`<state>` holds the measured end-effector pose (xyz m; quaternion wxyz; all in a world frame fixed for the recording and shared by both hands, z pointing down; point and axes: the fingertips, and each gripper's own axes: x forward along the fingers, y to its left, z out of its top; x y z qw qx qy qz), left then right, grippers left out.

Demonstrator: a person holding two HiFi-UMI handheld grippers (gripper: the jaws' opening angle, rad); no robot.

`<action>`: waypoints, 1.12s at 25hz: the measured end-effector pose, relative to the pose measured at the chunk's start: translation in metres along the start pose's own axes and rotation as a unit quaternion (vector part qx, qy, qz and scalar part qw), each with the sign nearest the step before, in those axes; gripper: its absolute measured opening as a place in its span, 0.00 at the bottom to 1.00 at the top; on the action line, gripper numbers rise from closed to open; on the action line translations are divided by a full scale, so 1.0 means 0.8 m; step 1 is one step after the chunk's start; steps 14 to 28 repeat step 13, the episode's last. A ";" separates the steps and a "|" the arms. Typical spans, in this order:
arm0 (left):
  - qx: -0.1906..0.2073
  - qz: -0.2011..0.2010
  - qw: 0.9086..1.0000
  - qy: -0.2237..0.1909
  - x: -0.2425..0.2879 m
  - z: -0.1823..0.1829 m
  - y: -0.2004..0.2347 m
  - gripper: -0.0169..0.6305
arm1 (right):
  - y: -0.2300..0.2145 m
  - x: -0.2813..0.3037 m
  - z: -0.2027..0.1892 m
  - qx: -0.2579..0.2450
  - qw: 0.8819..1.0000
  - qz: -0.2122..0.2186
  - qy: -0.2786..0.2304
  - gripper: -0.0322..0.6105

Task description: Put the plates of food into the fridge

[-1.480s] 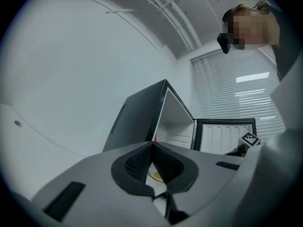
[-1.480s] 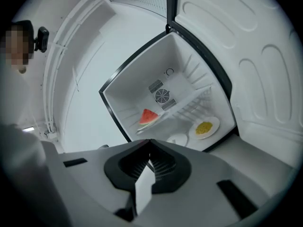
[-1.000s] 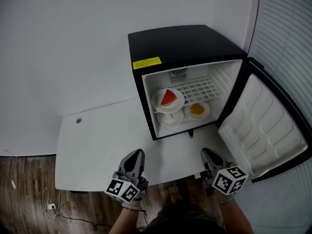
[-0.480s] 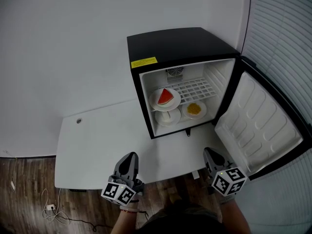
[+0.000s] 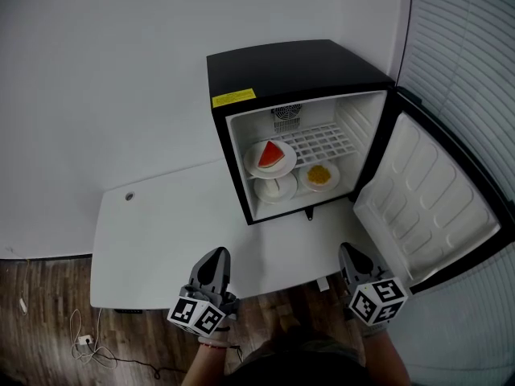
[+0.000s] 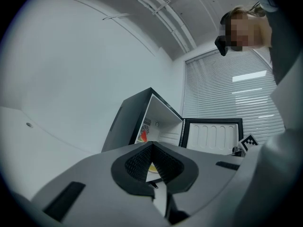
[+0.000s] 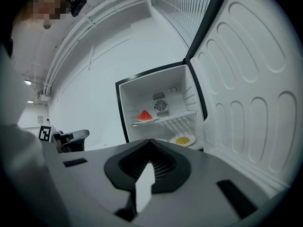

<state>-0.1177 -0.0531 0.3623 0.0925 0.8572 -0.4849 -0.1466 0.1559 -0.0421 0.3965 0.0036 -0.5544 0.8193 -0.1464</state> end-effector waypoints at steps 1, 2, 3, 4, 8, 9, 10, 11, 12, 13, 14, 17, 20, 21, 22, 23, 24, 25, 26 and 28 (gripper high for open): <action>-0.001 -0.001 1.000 0.002 0.000 -0.002 -0.001 0.04 | 0.000 -0.001 -0.001 -0.004 1.000 -0.001 0.001 0.06; -0.001 -0.001 1.000 0.004 0.000 -0.003 -0.001 0.04 | -0.001 -0.002 -0.003 -0.005 1.000 -0.003 0.002 0.06; -0.002 -0.002 1.000 0.006 0.000 -0.004 -0.002 0.04 | -0.002 -0.004 -0.005 -0.006 1.000 -0.004 0.004 0.06; -0.003 -0.003 1.000 0.007 0.001 -0.005 -0.002 0.04 | -0.003 -0.005 -0.007 -0.005 1.000 -0.006 0.005 0.06; -0.004 -0.005 1.000 0.008 0.003 -0.008 -0.001 0.04 | -0.004 -0.007 -0.010 -0.020 1.000 -0.015 0.007 0.06; -0.005 -0.005 1.000 0.008 0.002 -0.009 0.000 0.04 | -0.003 -0.007 -0.010 -0.026 0.999 -0.017 0.008 0.06; -0.007 -0.005 1.000 0.009 0.002 -0.010 0.000 0.04 | -0.002 -0.007 -0.010 -0.032 0.999 -0.018 0.009 0.06; -0.008 -0.005 1.000 0.010 0.001 -0.011 0.000 0.04 | -0.002 -0.008 -0.011 -0.037 0.999 -0.019 0.010 0.06; -0.009 -0.005 1.000 0.011 0.001 -0.013 0.000 0.04 | -0.002 -0.008 -0.011 -0.041 0.999 -0.020 0.011 0.06; -0.010 -0.006 1.000 0.012 0.001 -0.015 0.000 0.04 | -0.002 -0.008 -0.011 -0.046 0.999 -0.022 0.012 0.06; -0.010 -0.006 1.000 0.012 0.001 -0.015 0.000 0.04 | -0.002 -0.008 -0.011 -0.046 0.999 -0.022 0.012 0.06; -0.010 -0.006 1.000 0.012 0.001 -0.015 0.000 0.04 | -0.002 -0.008 -0.011 -0.046 0.999 -0.022 0.012 0.06; -0.010 -0.006 1.000 0.012 0.001 -0.015 0.000 0.04 | -0.002 -0.008 -0.011 -0.046 0.999 -0.022 0.012 0.06; -0.010 -0.006 1.000 0.012 0.001 -0.015 0.000 0.04 | -0.002 -0.008 -0.011 -0.046 0.999 -0.022 0.012 0.06; -0.010 -0.006 1.000 0.012 0.001 -0.015 0.000 0.04 | -0.002 -0.008 -0.011 -0.046 0.999 -0.022 0.012 0.06; -0.010 -0.006 1.000 0.012 0.001 -0.015 0.000 0.04 | -0.002 -0.008 -0.011 -0.046 0.999 -0.022 0.012 0.06; -0.010 -0.006 1.000 0.012 0.001 -0.015 0.000 0.04 | -0.002 -0.008 -0.011 -0.046 0.999 -0.022 0.012 0.06; -0.010 -0.006 1.000 0.012 0.001 -0.015 0.000 0.04 | -0.002 -0.008 -0.011 -0.046 0.999 -0.022 0.012 0.06; -0.010 -0.006 1.000 0.012 0.001 -0.015 0.000 0.04 | -0.002 -0.008 -0.011 -0.046 0.999 -0.022 0.012 0.06; -0.010 -0.006 1.000 0.012 0.001 -0.015 0.000 0.04 | -0.002 -0.008 -0.011 -0.046 0.999 -0.022 0.012 0.06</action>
